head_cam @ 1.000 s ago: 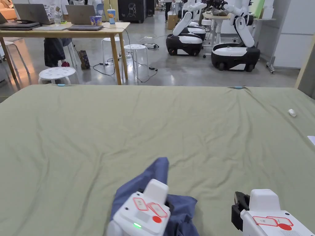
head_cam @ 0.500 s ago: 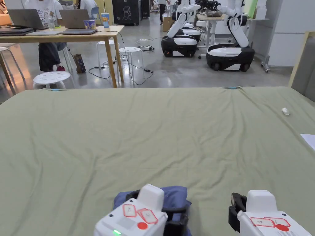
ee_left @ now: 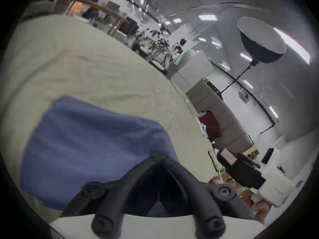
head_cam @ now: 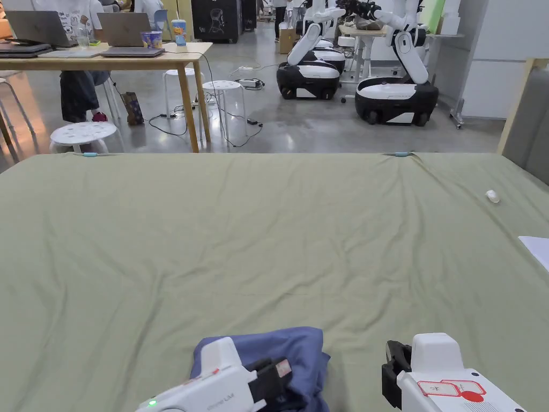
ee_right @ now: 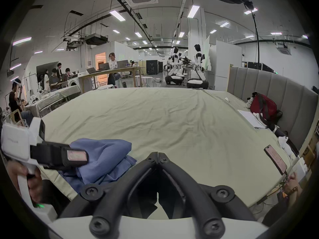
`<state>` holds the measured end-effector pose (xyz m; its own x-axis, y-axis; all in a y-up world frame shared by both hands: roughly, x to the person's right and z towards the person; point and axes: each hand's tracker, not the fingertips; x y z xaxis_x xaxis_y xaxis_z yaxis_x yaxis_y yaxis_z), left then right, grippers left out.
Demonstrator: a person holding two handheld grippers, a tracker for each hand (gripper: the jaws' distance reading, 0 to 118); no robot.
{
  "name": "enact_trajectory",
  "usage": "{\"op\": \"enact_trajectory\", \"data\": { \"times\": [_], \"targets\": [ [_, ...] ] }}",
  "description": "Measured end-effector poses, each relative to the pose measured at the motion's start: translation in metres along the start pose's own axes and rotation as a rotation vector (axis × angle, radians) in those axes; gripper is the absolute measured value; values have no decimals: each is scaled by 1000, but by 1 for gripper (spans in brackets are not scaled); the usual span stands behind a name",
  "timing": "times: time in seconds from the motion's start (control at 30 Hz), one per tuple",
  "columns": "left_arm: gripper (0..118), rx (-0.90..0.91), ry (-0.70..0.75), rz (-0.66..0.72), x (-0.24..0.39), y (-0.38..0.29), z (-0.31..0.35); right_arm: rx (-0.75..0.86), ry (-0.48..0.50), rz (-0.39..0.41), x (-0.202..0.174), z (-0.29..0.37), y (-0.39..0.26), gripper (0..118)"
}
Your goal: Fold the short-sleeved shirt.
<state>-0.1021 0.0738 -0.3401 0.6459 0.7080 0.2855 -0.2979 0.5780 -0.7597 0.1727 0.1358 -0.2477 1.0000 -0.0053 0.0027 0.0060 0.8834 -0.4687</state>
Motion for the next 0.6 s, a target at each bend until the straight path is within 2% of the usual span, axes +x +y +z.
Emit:
{"op": "enact_trajectory", "data": {
  "times": [0.13, 0.2, 0.4, 0.5, 0.6],
  "targets": [
    [0, -68, 0, -26, 13, -20, -25, -12, 1, 11, 0, -1, -1, 0],
    [0, -97, 48, -72, 13, -26, -35, -18, -3, 20, -1, -1, 0, 0],
    [0, -55, 77, -152, 26, -22, -17, -33, -4, 42, -8, -1, 3, 0],
    [0, 27, 86, -198, 26, -8, 18, -48, 45, 46, -23, -9, 6, 0],
    [0, 83, 111, -189, 12, 6, 59, -65, 151, 11, -52, -20, 7, 0]
  ]
}}
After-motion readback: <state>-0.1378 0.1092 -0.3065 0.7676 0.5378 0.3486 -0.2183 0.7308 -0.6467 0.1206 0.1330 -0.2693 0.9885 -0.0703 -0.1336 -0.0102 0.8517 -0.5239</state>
